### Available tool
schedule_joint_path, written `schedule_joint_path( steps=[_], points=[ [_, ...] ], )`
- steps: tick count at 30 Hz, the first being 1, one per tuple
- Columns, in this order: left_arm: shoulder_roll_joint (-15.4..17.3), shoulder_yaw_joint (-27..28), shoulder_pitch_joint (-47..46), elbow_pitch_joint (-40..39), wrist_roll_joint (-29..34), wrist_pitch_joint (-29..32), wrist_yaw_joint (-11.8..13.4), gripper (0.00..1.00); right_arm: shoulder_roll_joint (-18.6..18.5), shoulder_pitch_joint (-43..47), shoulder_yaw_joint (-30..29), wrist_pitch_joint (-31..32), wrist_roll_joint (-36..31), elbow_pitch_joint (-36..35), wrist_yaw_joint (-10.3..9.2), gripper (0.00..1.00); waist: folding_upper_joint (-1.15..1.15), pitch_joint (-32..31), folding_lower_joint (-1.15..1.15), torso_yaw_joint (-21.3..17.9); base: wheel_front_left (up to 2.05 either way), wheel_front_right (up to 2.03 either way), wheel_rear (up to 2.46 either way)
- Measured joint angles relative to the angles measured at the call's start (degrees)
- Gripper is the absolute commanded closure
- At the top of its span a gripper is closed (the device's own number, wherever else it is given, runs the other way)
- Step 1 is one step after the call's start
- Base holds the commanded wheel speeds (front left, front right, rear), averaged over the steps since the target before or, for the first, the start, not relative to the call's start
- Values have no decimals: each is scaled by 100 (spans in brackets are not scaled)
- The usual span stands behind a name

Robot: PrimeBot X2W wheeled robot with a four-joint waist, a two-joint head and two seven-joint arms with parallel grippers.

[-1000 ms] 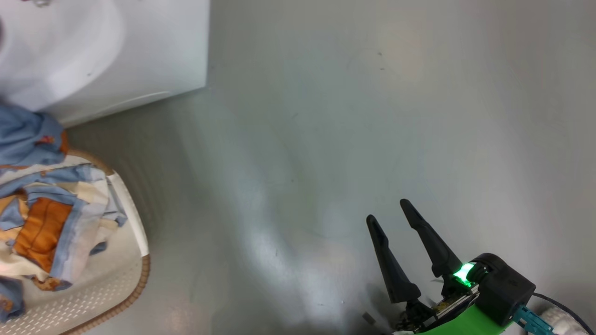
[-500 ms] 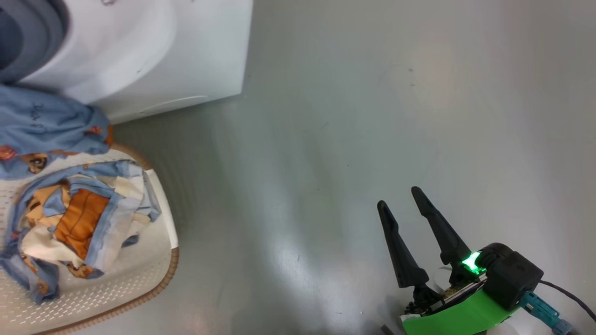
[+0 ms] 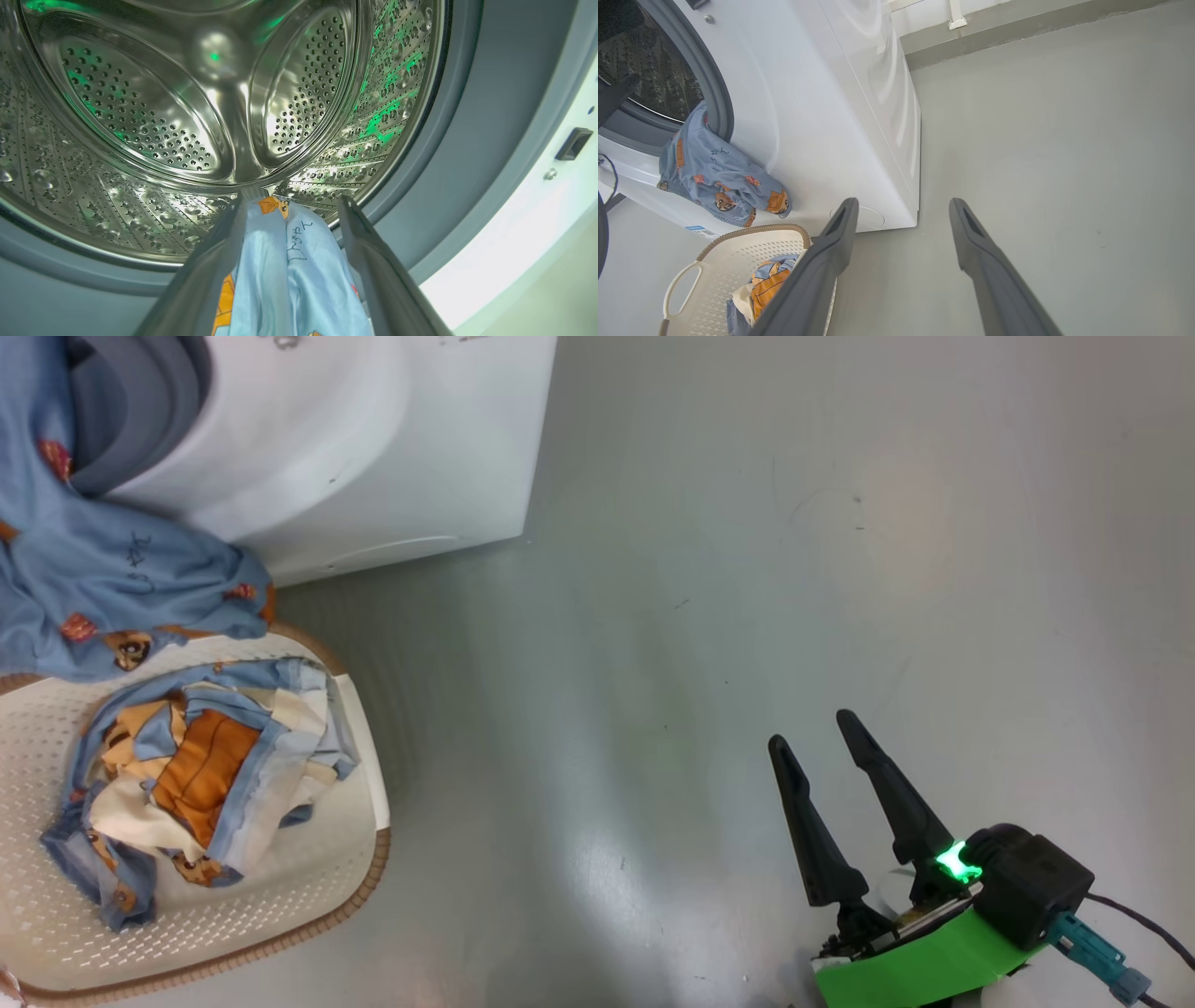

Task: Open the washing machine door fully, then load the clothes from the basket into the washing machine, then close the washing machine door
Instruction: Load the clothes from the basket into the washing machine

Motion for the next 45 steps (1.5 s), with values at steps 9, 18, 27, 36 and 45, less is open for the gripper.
schedule_joint_path(
  steps=[9,18,27,36,45],
  points=[
    [-211,296,643,-232,189,0,0,0,-7,-38,-21,0,0,33,0,0,0,-28,0,67,0,0,0],
    [-410,560,1224,-320,313,0,0,0,-12,-71,-26,0,0,58,0,0,0,-35,0,114,0,0,0],
    [-653,758,1778,-278,485,1,0,0,-15,-99,-30,0,-2,109,0,0,0,-85,0,167,0,0,0],
    [-825,920,2153,-155,541,1,0,0,-16,-152,-46,0,-4,133,0,0,0,-98,-1,230,0,0,0],
    [-951,1107,2527,7,543,1,0,0,-19,-154,-46,0,-5,168,0,0,0,-108,0,242,0,0,0]
  ],
)
